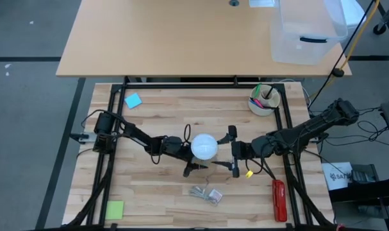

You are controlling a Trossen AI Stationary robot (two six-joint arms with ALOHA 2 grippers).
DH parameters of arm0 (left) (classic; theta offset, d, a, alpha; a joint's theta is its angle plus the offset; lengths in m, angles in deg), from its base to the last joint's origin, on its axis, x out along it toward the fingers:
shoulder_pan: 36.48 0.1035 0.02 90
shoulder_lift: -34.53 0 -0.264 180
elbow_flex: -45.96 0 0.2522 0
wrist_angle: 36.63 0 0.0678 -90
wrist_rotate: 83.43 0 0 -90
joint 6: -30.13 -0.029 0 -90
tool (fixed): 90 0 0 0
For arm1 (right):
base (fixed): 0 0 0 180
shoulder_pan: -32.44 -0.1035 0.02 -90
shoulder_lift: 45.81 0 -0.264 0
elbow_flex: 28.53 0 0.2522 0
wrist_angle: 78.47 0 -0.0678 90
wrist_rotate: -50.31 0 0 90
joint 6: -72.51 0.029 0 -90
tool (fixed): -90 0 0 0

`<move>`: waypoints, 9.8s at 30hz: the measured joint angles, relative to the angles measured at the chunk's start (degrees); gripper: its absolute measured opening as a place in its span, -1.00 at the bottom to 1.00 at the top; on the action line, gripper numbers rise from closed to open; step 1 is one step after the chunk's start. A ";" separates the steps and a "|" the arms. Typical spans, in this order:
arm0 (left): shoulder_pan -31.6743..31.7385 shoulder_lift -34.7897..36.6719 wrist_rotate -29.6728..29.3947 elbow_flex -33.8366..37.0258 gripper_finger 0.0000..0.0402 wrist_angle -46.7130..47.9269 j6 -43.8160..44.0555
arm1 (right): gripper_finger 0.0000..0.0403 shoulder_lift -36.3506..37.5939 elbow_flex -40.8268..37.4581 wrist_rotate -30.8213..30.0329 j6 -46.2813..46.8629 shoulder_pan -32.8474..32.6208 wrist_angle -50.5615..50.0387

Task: Screw lightbulb
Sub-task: Remove the lightbulb from the lamp

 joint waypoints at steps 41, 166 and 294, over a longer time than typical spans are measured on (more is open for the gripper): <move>-1.15 13.07 -8.21 2.33 -0.97 32.99 8.43 | 0.52 -0.02 0.04 -3.04 2.93 -3.92 -4.04; -8.59 19.73 -25.31 2.29 -0.31 29.80 3.29 | -0.23 -29.79 7.19 -45.91 -8.78 -7.98 38.09; 3.39 9.88 1.63 2.14 -0.77 8.80 9.43 | -0.15 -8.58 6.93 53.65 -10.33 26.99 -3.77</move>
